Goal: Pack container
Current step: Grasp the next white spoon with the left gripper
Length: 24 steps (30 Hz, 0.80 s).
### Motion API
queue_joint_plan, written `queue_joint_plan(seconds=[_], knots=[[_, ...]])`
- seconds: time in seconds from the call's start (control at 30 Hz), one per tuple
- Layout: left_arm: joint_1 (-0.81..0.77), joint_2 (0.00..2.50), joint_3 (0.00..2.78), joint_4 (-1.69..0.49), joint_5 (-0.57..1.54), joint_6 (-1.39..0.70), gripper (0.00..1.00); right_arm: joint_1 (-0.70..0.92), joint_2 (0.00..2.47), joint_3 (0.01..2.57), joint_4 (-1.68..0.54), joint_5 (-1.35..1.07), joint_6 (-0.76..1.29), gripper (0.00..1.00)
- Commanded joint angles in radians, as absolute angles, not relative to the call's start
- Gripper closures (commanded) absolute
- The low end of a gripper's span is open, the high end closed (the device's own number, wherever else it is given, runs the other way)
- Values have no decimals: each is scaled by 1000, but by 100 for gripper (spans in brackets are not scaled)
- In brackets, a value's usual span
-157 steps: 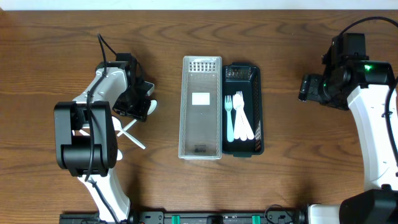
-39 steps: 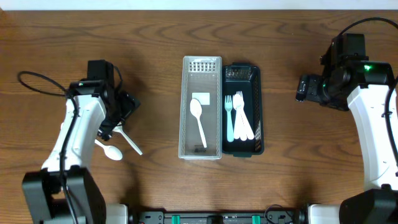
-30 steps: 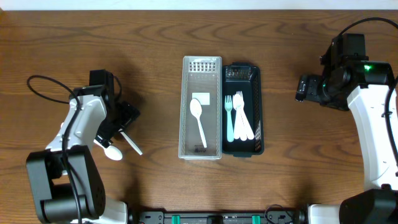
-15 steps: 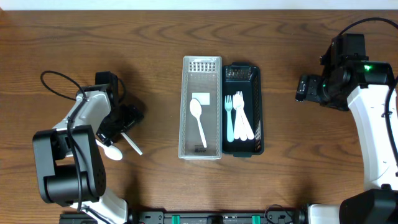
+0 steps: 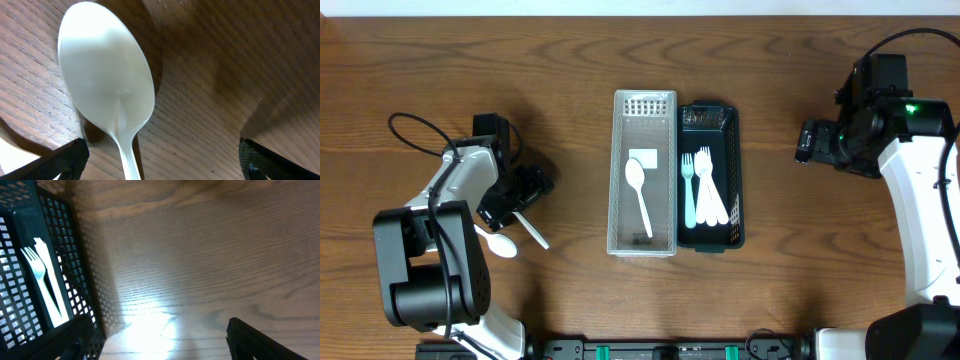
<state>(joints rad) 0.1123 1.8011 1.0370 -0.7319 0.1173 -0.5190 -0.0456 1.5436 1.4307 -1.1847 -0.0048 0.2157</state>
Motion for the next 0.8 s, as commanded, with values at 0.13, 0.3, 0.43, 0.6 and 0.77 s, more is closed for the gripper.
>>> queue_joint_plan(seconds=[0.13, 0.3, 0.43, 0.6, 0.77], knots=[[117, 1811, 999, -699, 124, -505, 2, -53, 1543, 1431, -1186, -9, 204, 11], [117, 1811, 950, -667, 124, -505, 3, -53, 1543, 1431, -1189, -9, 204, 11], [117, 1811, 950, -673, 124, -505, 21, -53, 1543, 1431, -1189, -9, 204, 11], [117, 1811, 950, -690, 124, -505, 41, -53, 1543, 1431, -1189, -9, 204, 11], [117, 1811, 950, -699, 124, -505, 59, -53, 1543, 1431, -1189, -9, 204, 11]])
